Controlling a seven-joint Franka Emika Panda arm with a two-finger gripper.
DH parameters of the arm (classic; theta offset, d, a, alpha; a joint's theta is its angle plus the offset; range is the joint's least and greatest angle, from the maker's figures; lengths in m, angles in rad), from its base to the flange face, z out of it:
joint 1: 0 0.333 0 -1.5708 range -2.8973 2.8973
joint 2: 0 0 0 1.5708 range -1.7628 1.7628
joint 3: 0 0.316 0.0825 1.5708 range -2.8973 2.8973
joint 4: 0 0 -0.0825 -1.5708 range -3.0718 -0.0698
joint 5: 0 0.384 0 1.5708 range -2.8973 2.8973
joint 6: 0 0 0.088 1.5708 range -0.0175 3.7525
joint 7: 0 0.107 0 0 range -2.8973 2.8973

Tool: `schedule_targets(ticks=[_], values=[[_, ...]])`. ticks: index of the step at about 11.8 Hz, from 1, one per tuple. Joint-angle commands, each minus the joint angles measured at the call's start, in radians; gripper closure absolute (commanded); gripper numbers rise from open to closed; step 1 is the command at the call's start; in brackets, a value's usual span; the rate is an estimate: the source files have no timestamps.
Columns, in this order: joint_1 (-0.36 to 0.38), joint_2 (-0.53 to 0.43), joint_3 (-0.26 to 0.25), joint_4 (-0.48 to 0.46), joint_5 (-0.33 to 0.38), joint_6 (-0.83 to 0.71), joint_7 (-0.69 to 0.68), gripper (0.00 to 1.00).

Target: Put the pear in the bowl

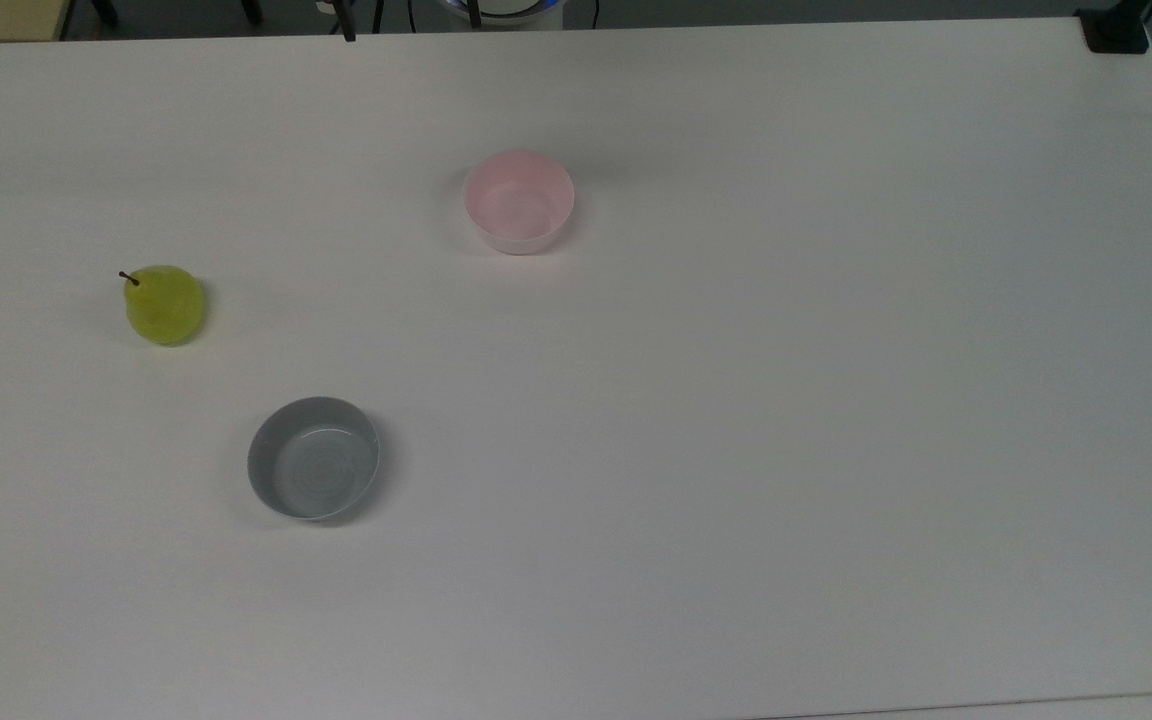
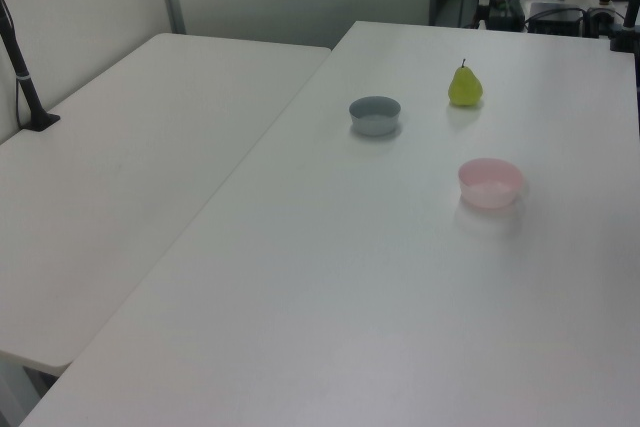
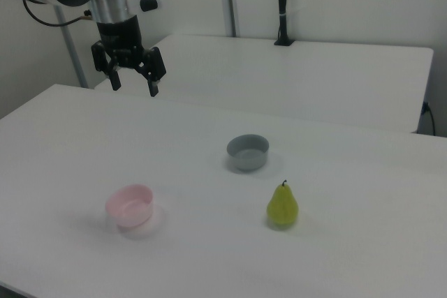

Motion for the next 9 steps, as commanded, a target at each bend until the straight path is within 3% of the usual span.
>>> schedule_targets(ticks=[1, 6, 9], values=[[-0.008, -0.039, 0.005, -0.048, 0.02, 0.026, 0.009, 0.0], [-0.011, -0.039, 0.005, -0.048, 0.02, 0.026, 0.007, 0.0], [-0.017, -0.041, 0.005, -0.044, 0.013, 0.018, -0.077, 0.0]])
